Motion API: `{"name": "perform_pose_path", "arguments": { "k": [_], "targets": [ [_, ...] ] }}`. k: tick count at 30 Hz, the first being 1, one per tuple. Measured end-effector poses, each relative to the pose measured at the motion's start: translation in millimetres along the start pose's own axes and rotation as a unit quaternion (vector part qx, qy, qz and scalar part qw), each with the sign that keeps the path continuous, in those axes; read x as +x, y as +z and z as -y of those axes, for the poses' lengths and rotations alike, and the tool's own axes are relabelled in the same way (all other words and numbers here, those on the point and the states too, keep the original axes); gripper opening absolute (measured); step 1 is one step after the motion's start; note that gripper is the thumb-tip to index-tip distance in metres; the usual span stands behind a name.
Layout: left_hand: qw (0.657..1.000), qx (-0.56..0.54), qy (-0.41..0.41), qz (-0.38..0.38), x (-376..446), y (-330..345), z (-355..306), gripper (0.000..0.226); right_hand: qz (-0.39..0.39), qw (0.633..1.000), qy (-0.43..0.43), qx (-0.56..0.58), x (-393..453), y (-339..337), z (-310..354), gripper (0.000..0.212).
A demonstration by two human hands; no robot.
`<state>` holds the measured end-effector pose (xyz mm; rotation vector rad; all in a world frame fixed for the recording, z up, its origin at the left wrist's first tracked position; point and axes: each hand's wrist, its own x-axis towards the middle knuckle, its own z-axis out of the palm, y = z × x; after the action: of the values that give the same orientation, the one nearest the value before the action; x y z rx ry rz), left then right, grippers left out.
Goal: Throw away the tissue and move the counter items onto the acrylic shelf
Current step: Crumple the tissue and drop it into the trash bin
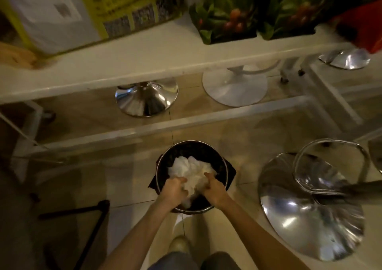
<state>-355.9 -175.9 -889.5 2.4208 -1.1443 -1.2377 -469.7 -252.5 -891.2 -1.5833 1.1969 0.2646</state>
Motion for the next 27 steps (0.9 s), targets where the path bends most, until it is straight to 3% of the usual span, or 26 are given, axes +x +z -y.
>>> {"name": "perform_pose_path", "arguments": {
  "k": [7,20,27],
  "targets": [
    [0.999,0.000,-0.018,0.036,-21.3,-22.1,-9.8,0.061,-0.017,0.998,-0.054,-0.021,-10.7,-10.0,2.2,0.063],
    [0.999,-0.011,0.037,0.004,-214.7,-195.6,-137.2,0.042,-0.019,0.986,-0.118,-0.117,-223.6,-115.0,166.2,0.030],
    [0.996,0.029,0.064,-0.047,-336.0,-296.8,-217.9,0.041,-0.016,0.967,-0.186,-0.174,-356.9,-175.8,261.1,0.034]
  ]
}}
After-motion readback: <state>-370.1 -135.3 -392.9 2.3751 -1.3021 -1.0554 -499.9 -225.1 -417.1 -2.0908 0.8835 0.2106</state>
